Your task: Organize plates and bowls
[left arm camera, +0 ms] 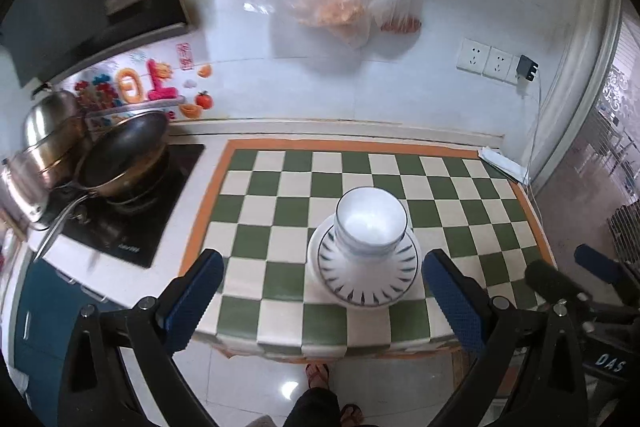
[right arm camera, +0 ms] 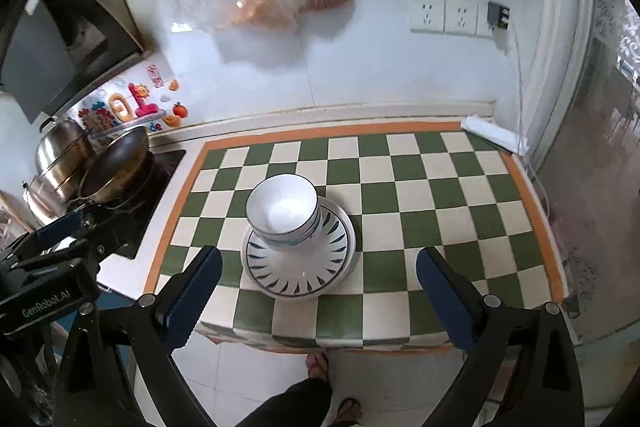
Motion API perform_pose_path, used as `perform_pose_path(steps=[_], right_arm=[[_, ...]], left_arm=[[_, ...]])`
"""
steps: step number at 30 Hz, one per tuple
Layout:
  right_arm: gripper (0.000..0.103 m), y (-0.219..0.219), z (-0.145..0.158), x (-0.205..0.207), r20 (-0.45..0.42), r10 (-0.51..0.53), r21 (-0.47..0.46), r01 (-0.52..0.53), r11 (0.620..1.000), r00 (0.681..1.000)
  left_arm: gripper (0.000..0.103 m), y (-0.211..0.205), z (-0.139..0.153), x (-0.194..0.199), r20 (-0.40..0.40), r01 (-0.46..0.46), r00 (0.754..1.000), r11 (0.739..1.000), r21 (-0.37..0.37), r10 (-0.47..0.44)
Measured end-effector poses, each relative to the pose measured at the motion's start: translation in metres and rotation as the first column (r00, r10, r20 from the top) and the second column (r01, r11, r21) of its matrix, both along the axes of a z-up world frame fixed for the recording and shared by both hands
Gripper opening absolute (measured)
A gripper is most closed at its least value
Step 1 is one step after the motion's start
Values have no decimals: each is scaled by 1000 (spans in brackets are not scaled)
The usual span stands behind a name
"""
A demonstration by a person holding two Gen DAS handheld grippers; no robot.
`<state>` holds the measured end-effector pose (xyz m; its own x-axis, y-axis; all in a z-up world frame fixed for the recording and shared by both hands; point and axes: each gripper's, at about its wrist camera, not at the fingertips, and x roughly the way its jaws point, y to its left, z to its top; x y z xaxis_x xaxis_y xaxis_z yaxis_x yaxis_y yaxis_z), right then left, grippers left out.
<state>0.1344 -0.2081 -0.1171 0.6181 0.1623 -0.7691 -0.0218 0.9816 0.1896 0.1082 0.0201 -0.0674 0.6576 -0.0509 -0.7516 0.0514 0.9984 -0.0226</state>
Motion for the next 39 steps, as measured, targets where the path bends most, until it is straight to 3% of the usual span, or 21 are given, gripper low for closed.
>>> perform_pose_path(steps=[11, 18, 28, 39], right_arm=[[101, 7, 53, -109, 92, 18, -24, -15, 1000, 996], [101, 24, 70, -163, 128, 7, -51, 0, 999, 992], [101, 36, 74, -190, 120, -17, -42, 23, 999, 993], [101, 39, 75, -191, 123, -19, -54, 26, 998, 992]], left_arm=[[103, 15, 29, -101, 26, -33, 999, 999, 22, 32], [103, 35, 39, -132, 43, -44, 998, 999, 22, 43], [103, 47, 41, -149, 42, -21, 999, 999, 31, 20], [103, 49, 44, -154, 54, -18, 998, 999, 30, 17]])
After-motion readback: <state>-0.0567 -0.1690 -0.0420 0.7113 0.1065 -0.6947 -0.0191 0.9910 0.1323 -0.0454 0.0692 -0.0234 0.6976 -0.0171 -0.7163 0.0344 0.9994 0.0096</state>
